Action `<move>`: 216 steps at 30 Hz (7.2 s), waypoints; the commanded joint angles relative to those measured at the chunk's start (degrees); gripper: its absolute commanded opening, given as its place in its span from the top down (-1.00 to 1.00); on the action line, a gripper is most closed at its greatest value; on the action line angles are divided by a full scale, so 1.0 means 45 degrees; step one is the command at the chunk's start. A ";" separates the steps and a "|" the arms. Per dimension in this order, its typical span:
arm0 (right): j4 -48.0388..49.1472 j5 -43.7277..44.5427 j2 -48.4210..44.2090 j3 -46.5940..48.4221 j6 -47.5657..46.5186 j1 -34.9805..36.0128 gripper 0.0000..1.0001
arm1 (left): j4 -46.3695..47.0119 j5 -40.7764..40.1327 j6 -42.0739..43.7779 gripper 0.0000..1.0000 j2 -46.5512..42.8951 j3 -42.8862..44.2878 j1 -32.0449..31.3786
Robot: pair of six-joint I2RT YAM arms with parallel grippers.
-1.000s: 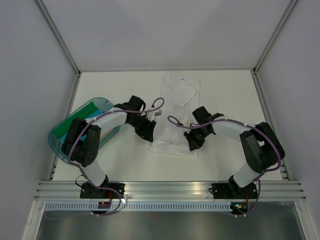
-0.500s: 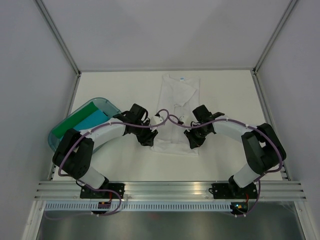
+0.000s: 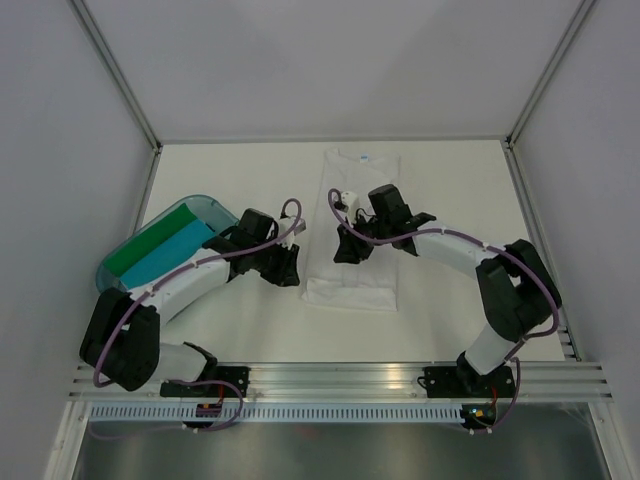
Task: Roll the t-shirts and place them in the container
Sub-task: Roll the tshirt
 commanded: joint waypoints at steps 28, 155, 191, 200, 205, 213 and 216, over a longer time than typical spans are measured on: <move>0.4885 -0.1955 0.3326 -0.0571 0.0137 0.1889 0.11 | 0.4088 -0.0708 -0.5471 0.04 0.0846 -0.2432 0.0086; -0.0741 0.6131 -0.4195 -0.6275 -0.7303 0.2553 0.02 | 0.3465 -0.0590 1.1170 0.73 0.1295 -0.2531 -0.3215; -0.7907 -0.0822 -0.3589 -0.3014 -0.9919 0.0525 0.99 | -0.6751 0.5112 1.0896 0.95 0.3794 0.2879 -0.0561; -0.8025 -0.0802 -0.1011 -0.1647 -1.0174 -0.0551 0.99 | -0.6771 0.4743 1.0857 0.95 0.5962 0.4324 0.0339; -0.7049 -0.0277 -0.0443 -0.1802 -0.9549 -0.0982 0.85 | -0.6731 0.4527 1.0467 0.95 0.6705 0.5203 0.0417; -0.5369 0.0915 -0.0658 -0.2192 -0.8028 -0.1197 0.52 | -0.6692 0.4156 1.0408 0.74 0.7018 0.5751 0.0418; -0.4958 0.1521 -0.0658 -0.2174 -0.7499 -0.1216 0.43 | -0.6536 0.4019 1.0272 0.65 0.7057 0.5790 0.0437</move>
